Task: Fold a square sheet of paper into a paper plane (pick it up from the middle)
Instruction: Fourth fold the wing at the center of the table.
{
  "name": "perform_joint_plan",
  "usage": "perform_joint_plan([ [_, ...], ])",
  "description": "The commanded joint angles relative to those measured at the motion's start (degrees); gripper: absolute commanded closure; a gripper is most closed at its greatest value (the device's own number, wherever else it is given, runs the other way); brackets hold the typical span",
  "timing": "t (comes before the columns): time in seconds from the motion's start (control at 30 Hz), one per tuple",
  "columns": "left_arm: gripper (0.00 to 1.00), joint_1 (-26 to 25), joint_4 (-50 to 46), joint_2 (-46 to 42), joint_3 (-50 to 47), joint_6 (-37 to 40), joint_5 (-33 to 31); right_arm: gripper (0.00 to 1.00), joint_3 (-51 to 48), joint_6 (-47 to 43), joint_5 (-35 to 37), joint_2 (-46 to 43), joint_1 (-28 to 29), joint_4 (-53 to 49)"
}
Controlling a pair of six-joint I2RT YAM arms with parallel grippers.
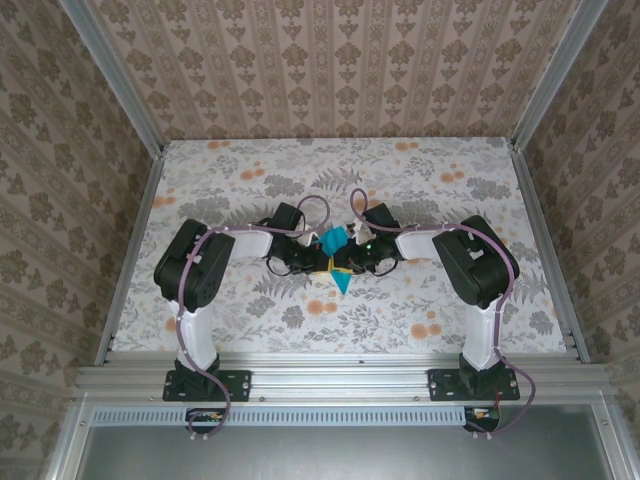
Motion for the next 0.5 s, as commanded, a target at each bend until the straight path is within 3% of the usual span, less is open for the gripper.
perform_joint_plan([
  [0.0,0.98,0.4,1.0,-2.5,-0.3,-1.4,-1.9,0.77,-2.1,-2.2,6.3,3.4,0.6,-5.7],
  [0.23,0.88,1.3,1.1,-5.6,0.3,-2.9,-2.4,0.74,-2.7,-1.9,5.9,3.2,0.7,-4.4],
  [0.47,0.75,1.7,-3.1,-6.8,2.5,-2.7,-7.2,0.72,-3.1,-1.4,5.2,2.9,0.7,-3.2],
])
